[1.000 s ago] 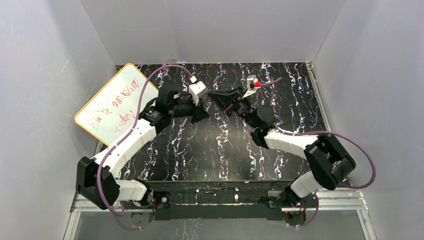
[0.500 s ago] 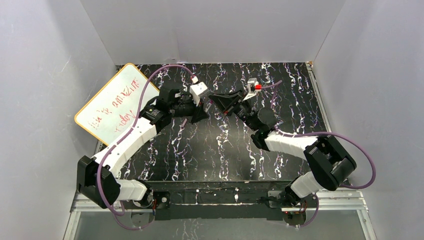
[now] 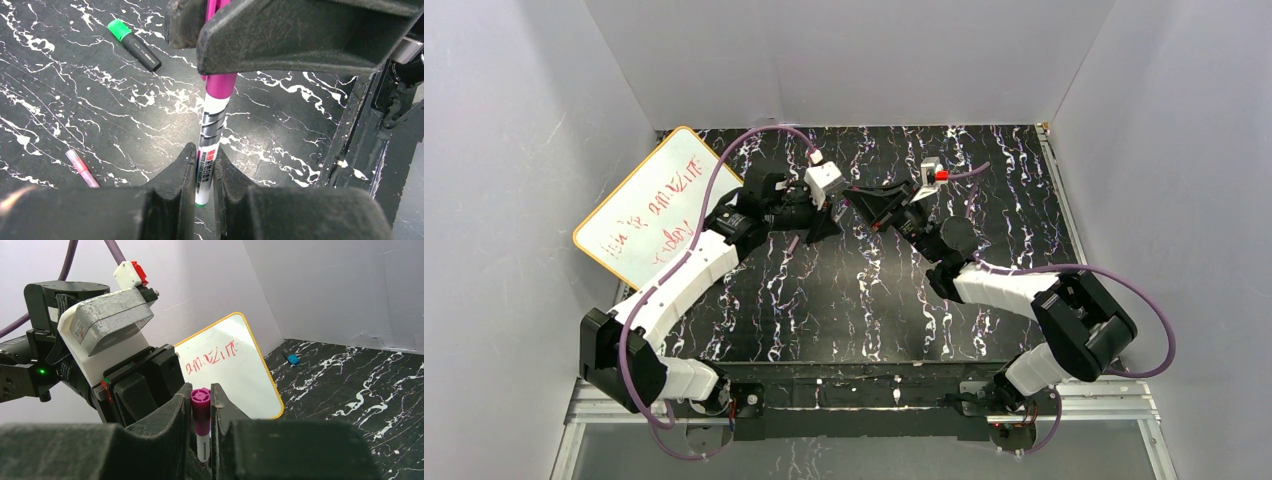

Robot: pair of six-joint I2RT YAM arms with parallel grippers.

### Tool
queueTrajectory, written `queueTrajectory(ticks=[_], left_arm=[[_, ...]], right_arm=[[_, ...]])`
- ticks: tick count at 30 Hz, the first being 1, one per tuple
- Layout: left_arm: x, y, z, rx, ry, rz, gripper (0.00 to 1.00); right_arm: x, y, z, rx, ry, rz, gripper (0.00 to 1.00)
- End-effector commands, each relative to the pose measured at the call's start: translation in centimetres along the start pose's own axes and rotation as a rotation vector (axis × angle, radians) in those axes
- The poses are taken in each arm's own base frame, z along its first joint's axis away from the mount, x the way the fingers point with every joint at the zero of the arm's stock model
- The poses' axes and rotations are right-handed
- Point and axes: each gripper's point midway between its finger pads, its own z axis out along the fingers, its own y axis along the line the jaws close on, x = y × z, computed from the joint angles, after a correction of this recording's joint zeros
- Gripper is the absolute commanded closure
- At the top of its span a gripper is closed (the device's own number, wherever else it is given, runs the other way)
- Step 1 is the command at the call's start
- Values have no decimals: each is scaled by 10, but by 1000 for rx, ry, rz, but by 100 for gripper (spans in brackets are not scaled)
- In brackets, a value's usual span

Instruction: Insert the pens into the pen caps

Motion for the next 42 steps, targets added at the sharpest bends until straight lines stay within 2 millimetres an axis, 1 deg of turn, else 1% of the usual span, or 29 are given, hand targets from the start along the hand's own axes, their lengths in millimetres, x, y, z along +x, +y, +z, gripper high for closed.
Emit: queueTrajectory(ticks=[1, 9, 12, 22, 25, 27, 28, 31, 33, 35, 39, 40, 42], left_arm=[[-150, 32, -46, -191, -437, 207, 100], [-158, 38, -54, -218, -454, 224, 100], [-158, 40, -56, -229, -456, 226, 100], [-164, 42, -60, -233, -476, 228, 100], [-161, 42, -59, -230, -470, 225, 100], [-154, 42, -54, -216, -456, 212, 100], [-149, 41, -51, -206, -449, 201, 100], [-129, 40, -38, -178, -415, 164, 100], [-113, 40, -30, -165, -385, 141, 100], [-98, 40, -23, -152, -352, 117, 100], [-62, 43, -9, -153, -270, 66, 100], [-54, 45, -7, -161, -251, 54, 100], [-32, 51, 0, -182, -190, 17, 100]], right_arm=[[128, 34, -51, -127, 477, 170, 85], [137, 37, -58, -130, 513, 187, 85], [140, 37, -59, -129, 520, 192, 84], [142, 38, -58, -132, 525, 200, 85], [141, 38, -58, -129, 525, 199, 84], [140, 36, -58, -118, 523, 197, 84], [140, 35, -57, -112, 524, 196, 82], [136, 29, -54, -65, 503, 187, 72], [131, 24, -53, -35, 482, 176, 68], [122, 21, -52, -10, 445, 170, 61], [99, 14, -54, 32, 364, 148, 47], [93, 11, -56, 45, 343, 135, 44], [79, 7, -62, 73, 299, 105, 39]])
